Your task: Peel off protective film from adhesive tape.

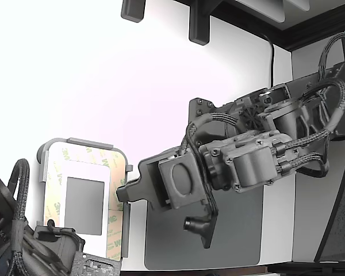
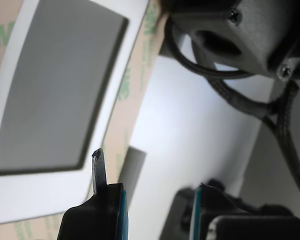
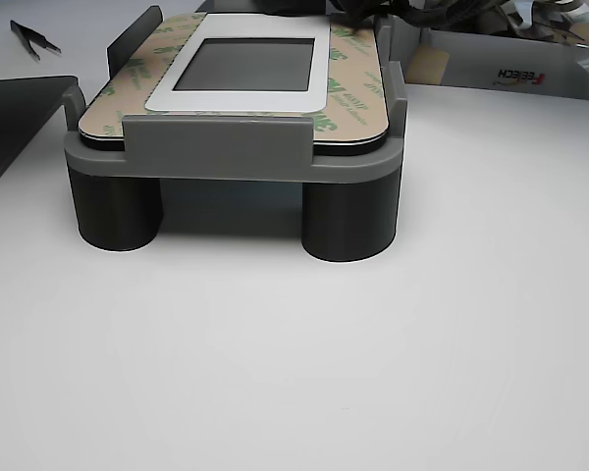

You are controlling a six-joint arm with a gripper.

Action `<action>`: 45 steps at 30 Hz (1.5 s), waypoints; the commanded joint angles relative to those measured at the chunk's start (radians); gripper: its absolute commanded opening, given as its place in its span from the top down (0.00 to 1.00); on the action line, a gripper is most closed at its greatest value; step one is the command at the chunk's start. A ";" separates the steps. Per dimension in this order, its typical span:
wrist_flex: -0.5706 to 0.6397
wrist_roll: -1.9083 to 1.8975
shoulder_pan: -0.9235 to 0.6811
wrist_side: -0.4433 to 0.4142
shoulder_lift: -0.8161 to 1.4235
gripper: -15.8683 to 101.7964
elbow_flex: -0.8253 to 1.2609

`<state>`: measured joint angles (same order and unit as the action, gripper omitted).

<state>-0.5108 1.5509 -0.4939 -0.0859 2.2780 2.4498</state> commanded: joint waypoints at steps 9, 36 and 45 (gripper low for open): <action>0.153 0.192 0.008 0.020 -0.080 0.95 -0.020; 0.095 0.278 -0.103 0.067 -0.410 0.95 -0.253; 0.110 0.295 -0.121 0.084 -0.477 0.95 -0.295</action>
<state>-0.4096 1.8392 -0.6228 -0.0046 1.7902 2.1890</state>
